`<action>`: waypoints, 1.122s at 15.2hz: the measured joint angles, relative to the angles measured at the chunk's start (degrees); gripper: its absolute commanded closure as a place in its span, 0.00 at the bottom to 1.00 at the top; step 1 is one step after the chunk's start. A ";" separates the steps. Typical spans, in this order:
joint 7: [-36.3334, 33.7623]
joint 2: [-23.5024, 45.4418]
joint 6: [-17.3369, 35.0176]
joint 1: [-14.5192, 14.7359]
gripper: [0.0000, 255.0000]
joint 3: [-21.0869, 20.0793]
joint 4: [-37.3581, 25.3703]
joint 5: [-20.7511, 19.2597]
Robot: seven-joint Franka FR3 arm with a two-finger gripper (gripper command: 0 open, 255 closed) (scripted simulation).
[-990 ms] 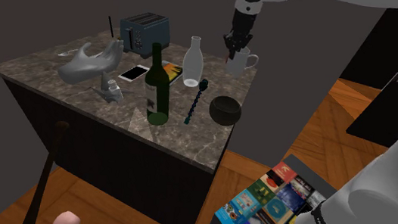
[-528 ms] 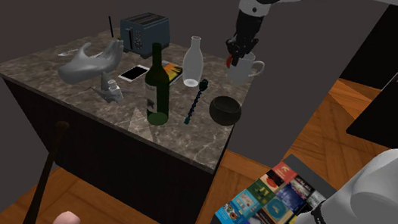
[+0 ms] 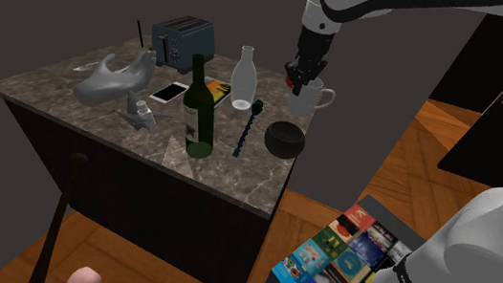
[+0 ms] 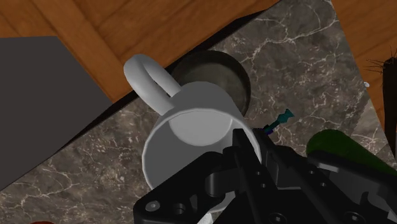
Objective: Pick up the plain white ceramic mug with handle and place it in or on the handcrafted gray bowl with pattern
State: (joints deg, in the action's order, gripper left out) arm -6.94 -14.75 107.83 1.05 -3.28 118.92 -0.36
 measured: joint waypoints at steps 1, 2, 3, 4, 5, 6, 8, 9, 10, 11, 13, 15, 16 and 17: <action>-0.14 0.12 0.82 0.05 1.00 -0.08 0.70 0.01; -0.21 0.25 1.73 0.07 1.00 -0.12 1.48 0.00; -0.17 0.08 2.54 0.05 1.00 -0.09 2.46 0.01; -0.13 0.15 3.24 0.03 1.00 -0.06 3.08 0.00; -0.15 0.25 4.03 0.04 1.00 -0.07 3.78 -0.01; -0.15 0.42 4.80 0.03 1.00 -0.07 4.38 -0.02; -0.19 0.78 6.32 0.03 1.00 -0.09 5.53 -0.05; -0.14 0.82 7.06 0.00 1.00 -0.05 6.23 -0.06; -0.12 0.88 7.95 -0.01 1.00 -0.04 7.07 -0.07; -0.15 0.96 8.85 0.00 1.00 -0.05 7.90 -0.07; -0.24 1.55 10.22 0.01 1.00 -0.10 8.67 -0.11; -0.31 1.75 11.40 0.02 1.00 -0.13 9.66 -0.12; -0.32 1.83 11.70 0.03 1.00 -0.14 9.86 -0.13; -0.35 1.93 11.85 0.03 1.00 -0.15 9.92 -0.13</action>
State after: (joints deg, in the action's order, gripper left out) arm -7.28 -12.82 119.69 1.08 -3.44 128.85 -0.49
